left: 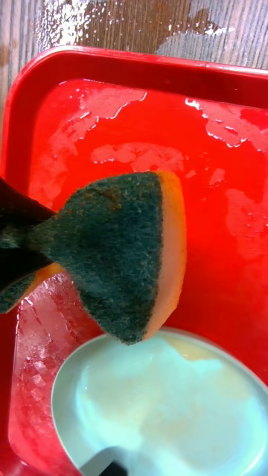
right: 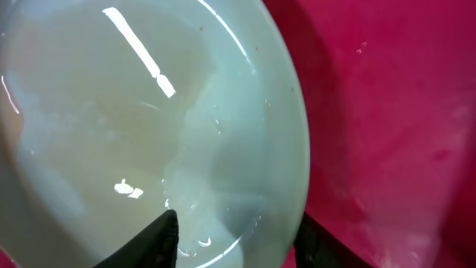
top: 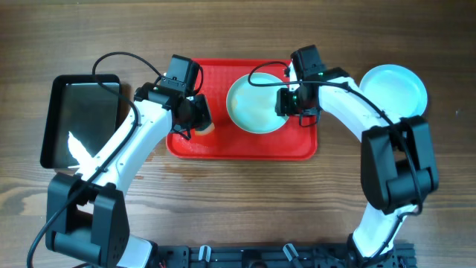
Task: Clean dirty plates on tray and stack at the side
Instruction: 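Lift the scrubbed plate off the red tray with the right gripper, then carry the plate right and stack it onto the cleaned plates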
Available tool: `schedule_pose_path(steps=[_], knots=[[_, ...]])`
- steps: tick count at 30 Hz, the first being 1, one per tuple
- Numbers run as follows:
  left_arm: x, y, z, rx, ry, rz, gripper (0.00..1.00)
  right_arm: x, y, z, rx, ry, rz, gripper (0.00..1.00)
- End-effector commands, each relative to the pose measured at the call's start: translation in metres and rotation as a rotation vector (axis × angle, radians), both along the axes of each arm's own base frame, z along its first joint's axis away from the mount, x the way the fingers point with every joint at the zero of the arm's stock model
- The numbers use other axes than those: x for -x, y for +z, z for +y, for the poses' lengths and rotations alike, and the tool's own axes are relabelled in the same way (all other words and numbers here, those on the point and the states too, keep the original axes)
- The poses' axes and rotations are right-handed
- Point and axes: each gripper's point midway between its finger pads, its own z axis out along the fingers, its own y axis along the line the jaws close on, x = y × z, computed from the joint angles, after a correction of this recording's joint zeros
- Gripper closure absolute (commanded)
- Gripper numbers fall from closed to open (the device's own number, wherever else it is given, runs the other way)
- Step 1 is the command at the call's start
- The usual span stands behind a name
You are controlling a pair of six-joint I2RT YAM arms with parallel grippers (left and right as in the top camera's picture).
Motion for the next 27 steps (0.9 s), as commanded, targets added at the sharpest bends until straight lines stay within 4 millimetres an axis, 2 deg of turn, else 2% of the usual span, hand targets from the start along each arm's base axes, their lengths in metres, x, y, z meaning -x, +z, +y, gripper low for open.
schedule_pose_path(steps=[1, 5, 7, 10, 12, 13, 14, 16, 17, 19, 20, 22, 24, 27], knots=[[0.002, -0.005, -0.001, 0.002, -0.017, 0.014, 0.96, -0.009, -0.014, -0.012, 0.072, -0.08, -0.002, 0.46], [0.003, -0.005, -0.001, 0.001, -0.017, 0.016, 0.96, -0.014, -0.024, -0.026, 0.152, -0.104, -0.019, 0.39], [0.003, -0.005, -0.001, 0.001, -0.017, 0.016, 0.96, -0.021, -0.023, -0.024, 0.145, -0.104, -0.05, 0.34], [0.003, -0.005, -0.001, 0.001, -0.017, 0.016, 0.96, -0.039, -0.017, -0.014, 0.089, -0.105, -0.12, 0.35], [0.003, -0.005, -0.001, 0.001, -0.017, 0.016, 0.96, -0.044, -0.02, -0.007, 0.056, -0.098, -0.132, 0.48], [0.003, -0.005, -0.001, 0.001, -0.017, 0.016, 0.96, -0.044, -0.026, -0.003, 0.036, -0.091, -0.124, 0.59], [0.003, -0.005, -0.001, 0.001, -0.017, 0.016, 0.96, -0.042, -0.033, -0.002, 0.029, -0.089, -0.107, 0.64], [0.003, -0.005, -0.001, 0.001, -0.017, 0.016, 0.96, -0.036, -0.046, -0.002, 0.032, -0.085, -0.068, 0.66], [0.003, -0.005, -0.001, 0.001, -0.017, 0.016, 0.96, -0.031, -0.054, -0.003, 0.043, -0.084, -0.041, 0.71], [0.003, -0.005, -0.001, 0.001, -0.017, 0.016, 0.96, -0.023, -0.059, -0.007, 0.06, -0.083, -0.006, 0.91], [0.003, -0.005, -0.001, 0.001, -0.017, 0.016, 0.96, -0.021, -0.06, -0.008, 0.066, -0.083, 0.003, 0.96], [0.003, -0.005, -0.001, 0.001, -0.017, 0.016, 0.96, -0.021, -0.048, -0.013, 0.091, -0.091, -0.009, 0.96], [0.003, -0.005, -0.001, 0.001, -0.017, 0.016, 0.96, -0.028, -0.027, -0.024, 0.136, -0.113, -0.044, 0.96], [0.003, -0.005, -0.001, 0.001, -0.017, 0.016, 0.96, -0.044, 0.033, -0.049, 0.265, -0.141, -0.16, 0.96]])
